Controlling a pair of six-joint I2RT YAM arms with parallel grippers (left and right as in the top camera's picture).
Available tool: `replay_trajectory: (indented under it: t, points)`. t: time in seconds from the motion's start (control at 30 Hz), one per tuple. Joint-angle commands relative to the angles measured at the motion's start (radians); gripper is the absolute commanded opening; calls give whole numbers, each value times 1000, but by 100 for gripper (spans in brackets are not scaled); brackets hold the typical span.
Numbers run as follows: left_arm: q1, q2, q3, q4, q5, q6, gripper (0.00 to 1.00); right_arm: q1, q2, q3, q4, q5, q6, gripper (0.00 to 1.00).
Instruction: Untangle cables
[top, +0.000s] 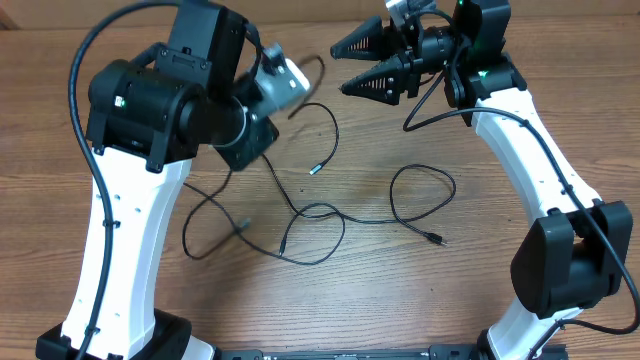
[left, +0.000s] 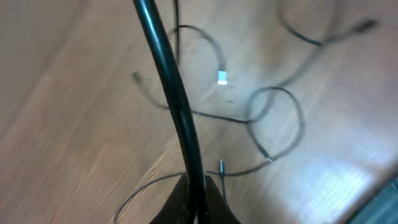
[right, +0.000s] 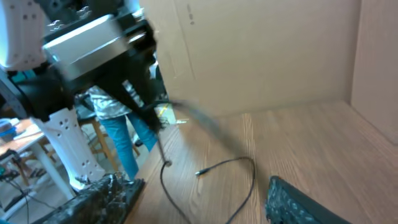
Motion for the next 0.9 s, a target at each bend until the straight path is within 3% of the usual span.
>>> replay_trajectory:
  t: [0.0,0.17,0.27,0.33,0.4,0.47,0.73,0.77,0.8,0.83,0.87]
  points:
    - [0,-3,11,-10,130,120,4,-4,-4,25,28,26,-3,73]
    - [1,-3,11,10,174,146,4,3,-4,25,45,24,-3,76]
    - [1,-3,11,37,175,148,4,15,-4,25,41,-11,-2,70]
    - [2,-3,11,62,175,147,4,25,-4,25,36,-37,1,54]
    - [2,-3,11,77,174,147,4,27,-4,25,25,-51,2,22]
    - [2,-3,11,79,174,148,4,27,-4,25,15,-51,5,6]
    - [2,-3,11,56,118,137,5,-2,-4,25,19,-39,45,4]
    - [2,-3,11,57,119,131,16,-7,-4,25,19,-21,78,4]
    - [2,-3,11,58,119,124,33,-12,-4,25,20,-3,108,4]
    - [2,-3,11,59,120,121,98,-18,-4,25,22,16,137,4]
    - [2,-3,11,59,126,121,100,-23,-4,25,28,34,166,4]
